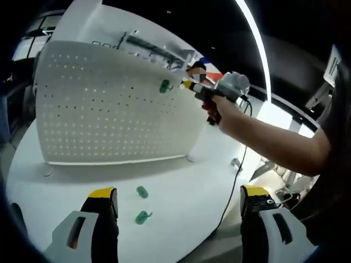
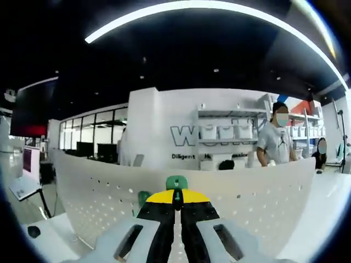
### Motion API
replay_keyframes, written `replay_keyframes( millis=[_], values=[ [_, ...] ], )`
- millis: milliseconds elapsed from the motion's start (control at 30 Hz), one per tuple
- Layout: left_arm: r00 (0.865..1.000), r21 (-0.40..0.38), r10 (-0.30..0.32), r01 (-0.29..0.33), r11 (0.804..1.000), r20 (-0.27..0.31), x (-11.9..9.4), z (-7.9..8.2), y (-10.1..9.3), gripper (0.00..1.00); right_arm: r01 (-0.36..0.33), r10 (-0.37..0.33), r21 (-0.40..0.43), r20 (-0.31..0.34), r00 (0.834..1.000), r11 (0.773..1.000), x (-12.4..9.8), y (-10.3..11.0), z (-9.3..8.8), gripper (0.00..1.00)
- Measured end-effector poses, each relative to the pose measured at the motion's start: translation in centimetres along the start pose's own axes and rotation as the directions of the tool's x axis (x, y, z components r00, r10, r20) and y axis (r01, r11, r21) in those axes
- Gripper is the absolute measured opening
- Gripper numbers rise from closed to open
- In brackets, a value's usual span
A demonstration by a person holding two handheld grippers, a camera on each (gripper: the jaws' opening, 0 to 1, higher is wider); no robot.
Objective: Insert the hook assembly into the mounting plate slot until the hook locks in place.
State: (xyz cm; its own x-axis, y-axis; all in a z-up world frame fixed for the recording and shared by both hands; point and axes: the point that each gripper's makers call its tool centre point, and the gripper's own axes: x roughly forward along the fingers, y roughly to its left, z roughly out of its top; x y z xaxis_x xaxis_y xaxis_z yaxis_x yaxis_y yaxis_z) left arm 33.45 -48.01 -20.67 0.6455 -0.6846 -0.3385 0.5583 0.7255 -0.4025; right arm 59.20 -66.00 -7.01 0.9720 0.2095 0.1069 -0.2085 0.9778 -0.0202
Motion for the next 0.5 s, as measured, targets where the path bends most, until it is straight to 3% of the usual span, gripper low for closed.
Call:
replay_keyframes(
  millis=[500],
  values=[
    [1.000,-0.014,0.019,-0.020,1.000,-0.011,0.18,-0.23,0.97,0.92,0.009,-0.009,-0.032,0.022,1.000,0.999,0.94,-0.34,-0.95,0.00]
  ],
)
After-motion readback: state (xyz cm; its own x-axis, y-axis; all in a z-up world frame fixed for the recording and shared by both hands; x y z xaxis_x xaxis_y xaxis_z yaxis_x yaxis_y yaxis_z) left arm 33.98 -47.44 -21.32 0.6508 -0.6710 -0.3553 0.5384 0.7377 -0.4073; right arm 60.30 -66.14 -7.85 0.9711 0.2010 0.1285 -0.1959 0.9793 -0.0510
